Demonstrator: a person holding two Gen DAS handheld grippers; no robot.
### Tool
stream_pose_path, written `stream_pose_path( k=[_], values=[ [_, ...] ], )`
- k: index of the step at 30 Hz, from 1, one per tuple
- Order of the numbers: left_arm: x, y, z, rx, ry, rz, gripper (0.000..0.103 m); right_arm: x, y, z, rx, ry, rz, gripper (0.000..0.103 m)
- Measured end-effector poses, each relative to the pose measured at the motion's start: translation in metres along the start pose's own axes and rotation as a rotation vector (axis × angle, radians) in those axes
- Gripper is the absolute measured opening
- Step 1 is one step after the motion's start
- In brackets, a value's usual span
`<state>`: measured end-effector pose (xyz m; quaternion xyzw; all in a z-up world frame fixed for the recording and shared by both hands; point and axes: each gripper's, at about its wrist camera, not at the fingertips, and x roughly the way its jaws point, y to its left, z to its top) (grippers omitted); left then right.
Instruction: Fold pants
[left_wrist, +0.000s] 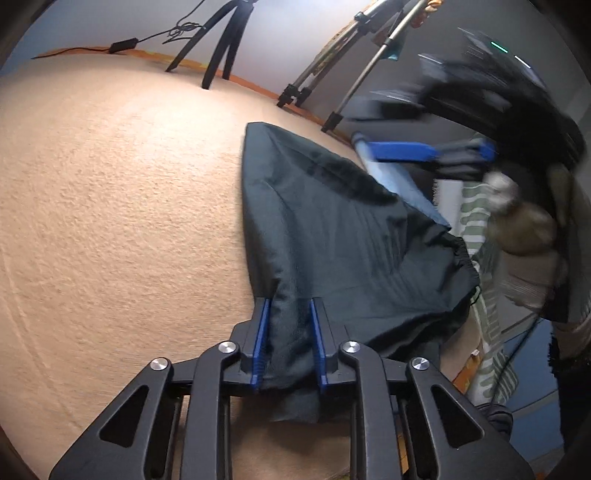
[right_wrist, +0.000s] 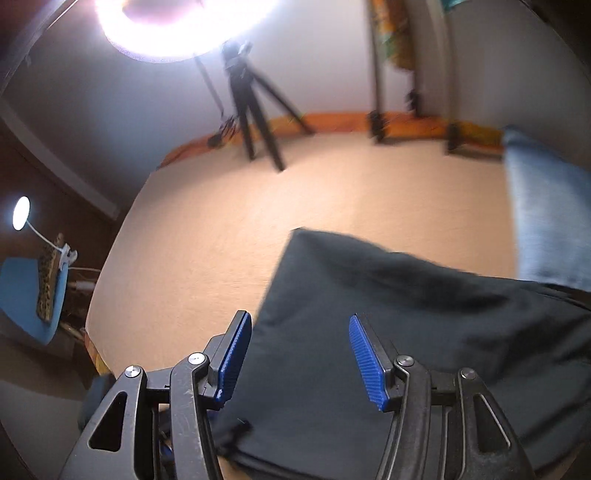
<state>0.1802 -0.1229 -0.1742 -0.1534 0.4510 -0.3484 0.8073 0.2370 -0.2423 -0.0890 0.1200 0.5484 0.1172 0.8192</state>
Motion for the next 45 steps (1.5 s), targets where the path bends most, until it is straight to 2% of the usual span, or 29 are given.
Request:
stream_pose_path(
  k=[6, 14, 16, 18, 19, 21, 22, 23, 24, 26, 30, 31, 33, 34, 35, 45],
  values=[
    [-0.002, -0.004, 0.000, 0.006, -0.019, -0.031, 0.018, 0.064, 0.033, 0.020, -0.016, 0.098, -0.081, 0.058],
    [-0.002, -0.010, -0.001, 0.024, -0.027, -0.018, 0.018, 0.107, 0.068, 0.033, -0.129, 0.170, -0.300, 0.056],
    [-0.002, -0.011, -0.001, 0.024, -0.028, -0.010, 0.018, 0.114, 0.067, 0.035, -0.137, 0.194, -0.324, 0.053],
    [-0.004, -0.011, -0.001, 0.027, -0.029, -0.004, 0.018, 0.121, 0.066, 0.034, -0.144, 0.213, -0.351, 0.040],
    [-0.005, -0.012, -0.002, 0.029, -0.030, 0.004, 0.019, 0.122, 0.065, 0.034, -0.146, 0.214, -0.352, 0.040],
    [-0.005, -0.013, -0.003, 0.029, -0.030, 0.026, 0.031, 0.119, 0.061, 0.035, -0.143, 0.200, -0.347, 0.022],
    [-0.005, -0.014, -0.003, 0.020, -0.028, 0.036, 0.046, 0.117, 0.059, 0.035, -0.141, 0.196, -0.346, 0.018],
    [-0.003, -0.013, -0.004, 0.007, -0.024, 0.044, 0.054, 0.114, 0.056, 0.035, -0.134, 0.194, -0.333, 0.012],
    [-0.002, -0.012, -0.004, -0.003, -0.021, 0.047, 0.054, 0.110, 0.053, 0.036, -0.119, 0.191, -0.312, 0.006],
    [-0.001, -0.012, -0.003, -0.010, -0.019, 0.043, 0.054, 0.098, 0.047, 0.035, -0.095, 0.170, -0.276, 0.003],
    [0.012, -0.018, 0.003, -0.003, 0.010, 0.018, 0.053, 0.077, 0.035, 0.038, -0.042, 0.123, -0.218, 0.001],
    [0.014, -0.020, 0.003, 0.006, 0.014, 0.021, 0.052, 0.073, 0.033, 0.040, -0.033, 0.114, -0.205, 0.001],
    [0.016, -0.025, 0.004, 0.022, 0.008, 0.027, 0.033, 0.063, 0.029, 0.041, -0.017, 0.094, -0.189, 0.001],
    [0.017, -0.026, 0.004, 0.023, 0.006, 0.019, 0.013, 0.057, 0.026, 0.041, -0.004, 0.081, -0.181, 0.001],
    [0.017, -0.027, 0.004, 0.024, 0.002, 0.011, 0.008, 0.052, 0.022, 0.043, 0.011, 0.069, -0.170, 0.000],
    [-0.016, -0.016, 0.017, 0.025, -0.080, -0.061, 0.005, 0.033, 0.019, 0.058, 0.104, -0.008, -0.046, 0.000]
  ],
)
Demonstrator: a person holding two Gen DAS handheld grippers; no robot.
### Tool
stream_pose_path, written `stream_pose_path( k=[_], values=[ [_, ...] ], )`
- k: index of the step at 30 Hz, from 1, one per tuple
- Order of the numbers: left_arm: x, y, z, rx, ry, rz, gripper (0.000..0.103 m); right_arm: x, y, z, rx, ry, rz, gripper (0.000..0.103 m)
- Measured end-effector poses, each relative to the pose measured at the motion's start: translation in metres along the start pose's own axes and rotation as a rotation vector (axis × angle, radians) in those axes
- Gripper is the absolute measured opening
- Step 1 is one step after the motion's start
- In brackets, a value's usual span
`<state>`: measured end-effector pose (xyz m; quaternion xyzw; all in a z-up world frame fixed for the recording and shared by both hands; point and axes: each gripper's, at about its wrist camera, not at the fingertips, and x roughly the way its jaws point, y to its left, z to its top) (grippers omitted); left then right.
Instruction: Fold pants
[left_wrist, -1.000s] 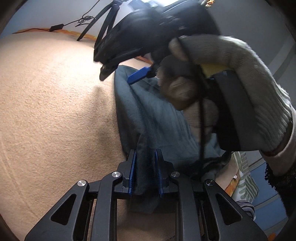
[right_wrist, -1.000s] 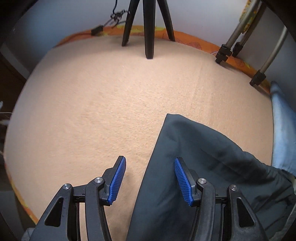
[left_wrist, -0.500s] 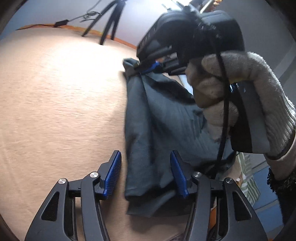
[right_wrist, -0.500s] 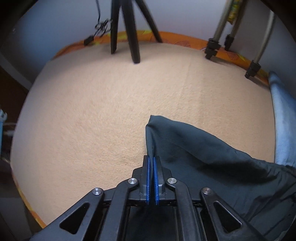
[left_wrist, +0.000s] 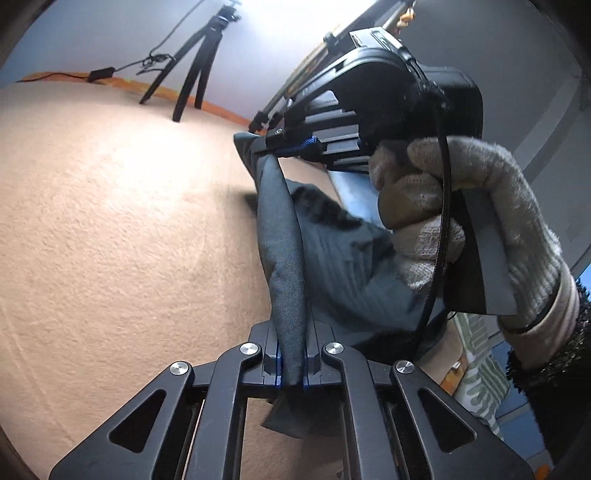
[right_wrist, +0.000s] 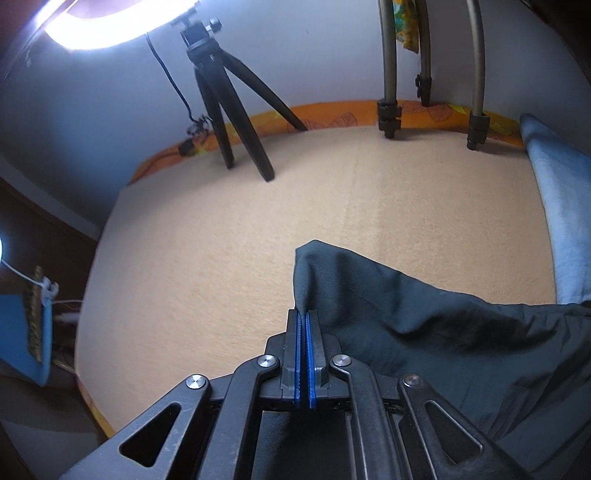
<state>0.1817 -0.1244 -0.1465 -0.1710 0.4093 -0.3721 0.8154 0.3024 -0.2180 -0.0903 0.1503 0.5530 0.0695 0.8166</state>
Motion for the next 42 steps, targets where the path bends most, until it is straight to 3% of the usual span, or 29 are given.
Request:
stream_pose_path(
  k=[6, 12, 14, 16, 18, 19, 22, 24, 26, 31, 35, 37, 39, 42],
  values=[
    [-0.032, 0.020, 0.005, -0.030, -0.061, -0.008, 0.005, -0.002, 0.033, 0.006, -0.035, -0.033, -0.003, 0.000],
    [-0.078, 0.052, 0.006, -0.061, -0.131, 0.042, 0.002, 0.008, 0.078, 0.014, -0.069, -0.040, 0.048, 0.000],
    [-0.084, 0.061, 0.003, -0.076, -0.121, 0.050, 0.002, 0.014, 0.101, 0.015, -0.121, -0.039, -0.003, 0.000],
    [-0.088, 0.064, -0.002, -0.083, -0.125, 0.055, 0.002, 0.017, 0.112, 0.016, -0.161, -0.019, -0.021, 0.004],
    [-0.083, 0.067, -0.004, -0.091, -0.115, 0.046, 0.002, 0.021, 0.112, 0.014, -0.174, 0.023, -0.018, 0.035],
    [-0.081, 0.066, -0.005, -0.094, -0.108, 0.036, 0.002, 0.023, 0.110, 0.013, -0.179, 0.040, -0.033, 0.040],
    [-0.067, 0.065, -0.002, -0.106, -0.085, 0.025, 0.008, 0.031, 0.098, 0.007, -0.197, 0.078, -0.112, 0.040],
    [-0.063, 0.064, -0.002, -0.119, -0.072, 0.012, 0.015, 0.043, 0.088, 0.003, -0.183, 0.131, -0.147, 0.046],
    [-0.060, 0.061, -0.003, -0.119, -0.063, 0.012, 0.031, 0.055, 0.080, -0.002, -0.184, 0.157, -0.201, 0.048],
    [-0.052, 0.058, -0.004, -0.111, -0.046, 0.031, 0.032, 0.081, 0.080, -0.009, -0.219, 0.182, -0.288, 0.051],
    [-0.046, 0.053, -0.004, -0.086, -0.027, 0.048, 0.037, 0.096, 0.080, -0.014, -0.240, 0.209, -0.354, 0.048],
    [-0.044, 0.049, -0.005, -0.074, -0.026, 0.059, 0.045, 0.094, 0.078, -0.014, -0.245, 0.189, -0.349, 0.025],
    [-0.039, 0.046, -0.005, -0.063, -0.019, 0.068, 0.046, 0.094, 0.076, -0.014, -0.246, 0.187, -0.345, 0.007],
    [-0.030, 0.042, -0.006, -0.064, 0.000, 0.067, 0.046, 0.080, 0.065, -0.014, -0.223, 0.169, -0.308, 0.001]
  ],
)
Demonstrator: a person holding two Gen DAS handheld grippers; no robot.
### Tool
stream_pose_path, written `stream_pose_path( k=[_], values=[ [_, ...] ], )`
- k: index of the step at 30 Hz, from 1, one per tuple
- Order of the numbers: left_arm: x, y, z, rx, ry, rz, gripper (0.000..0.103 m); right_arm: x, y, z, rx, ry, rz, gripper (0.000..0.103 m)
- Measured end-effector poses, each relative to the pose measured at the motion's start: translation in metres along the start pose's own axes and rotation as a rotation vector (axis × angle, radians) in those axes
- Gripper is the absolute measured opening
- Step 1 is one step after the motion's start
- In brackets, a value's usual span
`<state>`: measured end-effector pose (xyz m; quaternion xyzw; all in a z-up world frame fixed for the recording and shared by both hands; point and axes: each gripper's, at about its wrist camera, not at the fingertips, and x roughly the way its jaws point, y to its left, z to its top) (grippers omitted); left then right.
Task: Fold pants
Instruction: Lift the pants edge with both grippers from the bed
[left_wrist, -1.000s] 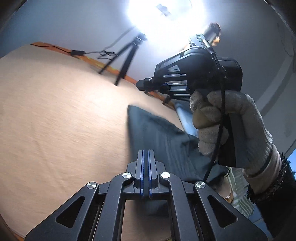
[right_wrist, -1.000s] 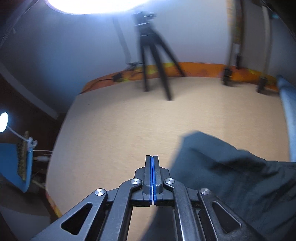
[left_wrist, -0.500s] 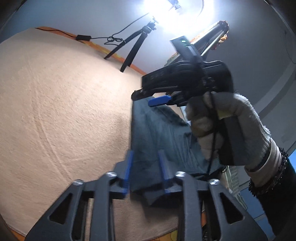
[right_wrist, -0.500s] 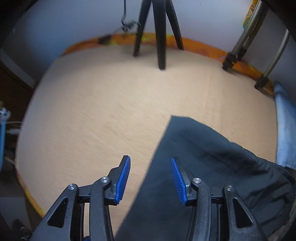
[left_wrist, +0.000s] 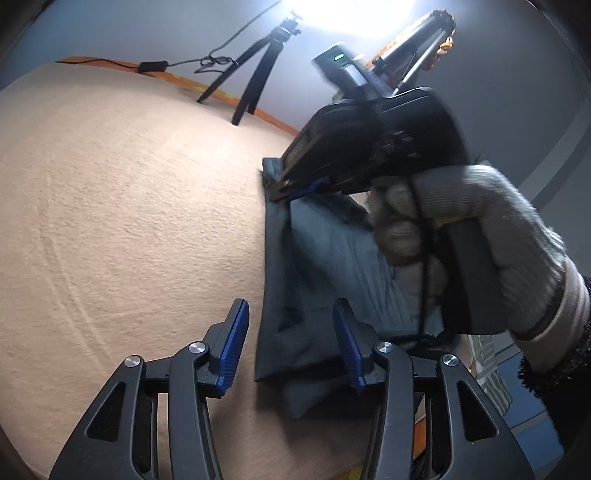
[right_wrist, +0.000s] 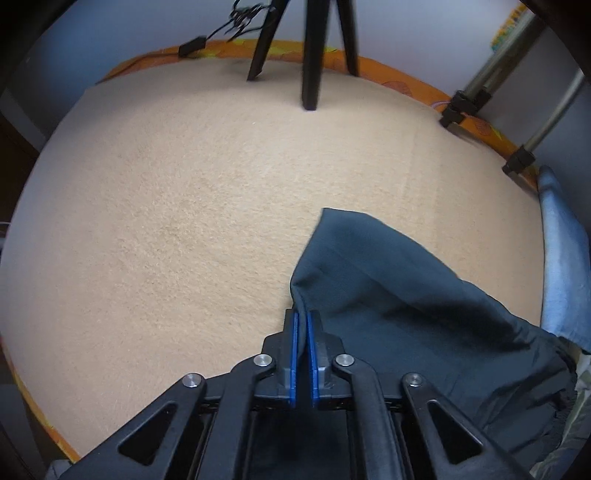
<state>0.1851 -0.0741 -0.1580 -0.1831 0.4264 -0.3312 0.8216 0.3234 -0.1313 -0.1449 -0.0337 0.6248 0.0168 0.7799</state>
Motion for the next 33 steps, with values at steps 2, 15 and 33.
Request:
stream_pose_path(
  k=[2, 15, 33],
  values=[
    [0.009, -0.006, 0.001, 0.001, 0.022, 0.011, 0.049, -0.008, -0.012, -0.003, 0.023, -0.020, 0.019, 0.001],
    [0.027, -0.018, 0.000, -0.005, 0.008, -0.004, 0.006, -0.037, -0.047, -0.017, 0.084, -0.066, 0.141, 0.008],
    [0.019, -0.054, 0.000, 0.117, -0.033, -0.070, 0.006, 0.007, -0.010, -0.006, -0.087, 0.068, -0.026, 0.027]
  ],
)
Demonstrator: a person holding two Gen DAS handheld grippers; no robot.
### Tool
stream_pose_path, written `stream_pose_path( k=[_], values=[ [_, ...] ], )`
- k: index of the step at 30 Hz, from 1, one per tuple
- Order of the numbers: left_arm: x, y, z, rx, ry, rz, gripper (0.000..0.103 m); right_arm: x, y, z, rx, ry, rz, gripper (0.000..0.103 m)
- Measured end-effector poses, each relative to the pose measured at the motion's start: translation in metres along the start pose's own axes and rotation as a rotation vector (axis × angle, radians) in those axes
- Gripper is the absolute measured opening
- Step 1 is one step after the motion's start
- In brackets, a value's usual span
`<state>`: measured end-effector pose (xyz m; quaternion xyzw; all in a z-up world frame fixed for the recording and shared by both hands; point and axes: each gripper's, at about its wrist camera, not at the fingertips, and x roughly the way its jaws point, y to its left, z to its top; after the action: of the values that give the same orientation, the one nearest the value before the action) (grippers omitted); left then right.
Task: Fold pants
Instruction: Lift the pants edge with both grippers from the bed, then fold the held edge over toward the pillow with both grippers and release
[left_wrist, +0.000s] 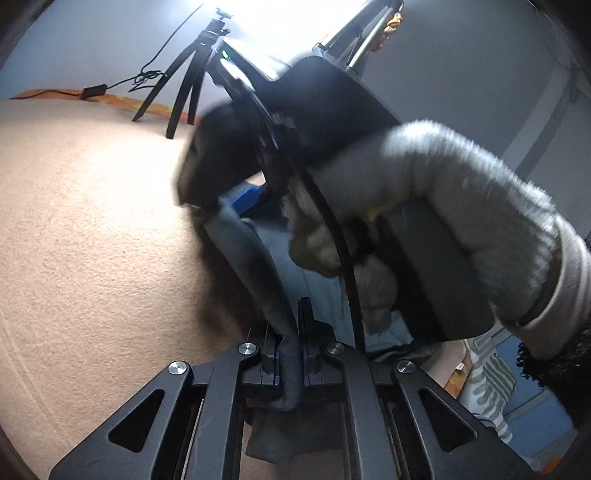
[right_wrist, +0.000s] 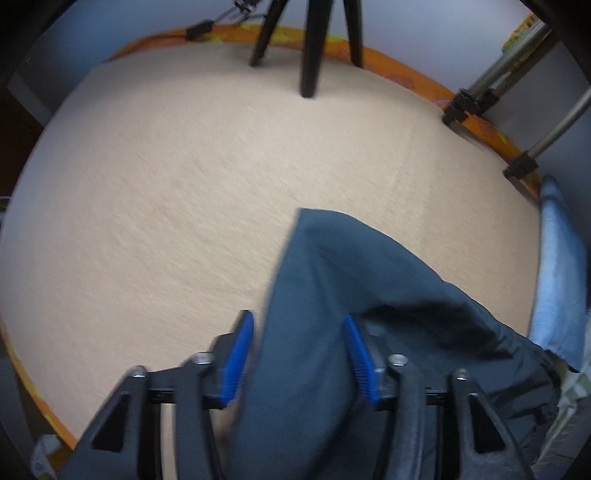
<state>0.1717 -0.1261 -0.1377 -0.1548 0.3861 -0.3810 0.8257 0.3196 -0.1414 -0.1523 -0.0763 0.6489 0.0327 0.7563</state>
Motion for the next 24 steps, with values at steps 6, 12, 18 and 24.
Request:
stream_pose_path(
  k=[6, 12, 18, 24],
  values=[
    [-0.005, -0.011, 0.007, -0.020, -0.003, -0.075, 0.006, -0.022, -0.049, -0.021, 0.146, -0.114, 0.170, 0.000],
    [-0.006, -0.051, 0.022, 0.051, -0.005, -0.136, 0.006, -0.071, -0.108, -0.045, 0.285, -0.244, 0.300, 0.000],
    [0.009, -0.109, 0.033, 0.163, 0.024, -0.185, 0.006, -0.105, -0.159, -0.078, 0.349, -0.339, 0.336, 0.000],
    [0.048, -0.163, 0.043, 0.231, 0.079, -0.242, 0.006, -0.123, -0.222, -0.110, 0.421, -0.410, 0.358, 0.000]
  ],
)
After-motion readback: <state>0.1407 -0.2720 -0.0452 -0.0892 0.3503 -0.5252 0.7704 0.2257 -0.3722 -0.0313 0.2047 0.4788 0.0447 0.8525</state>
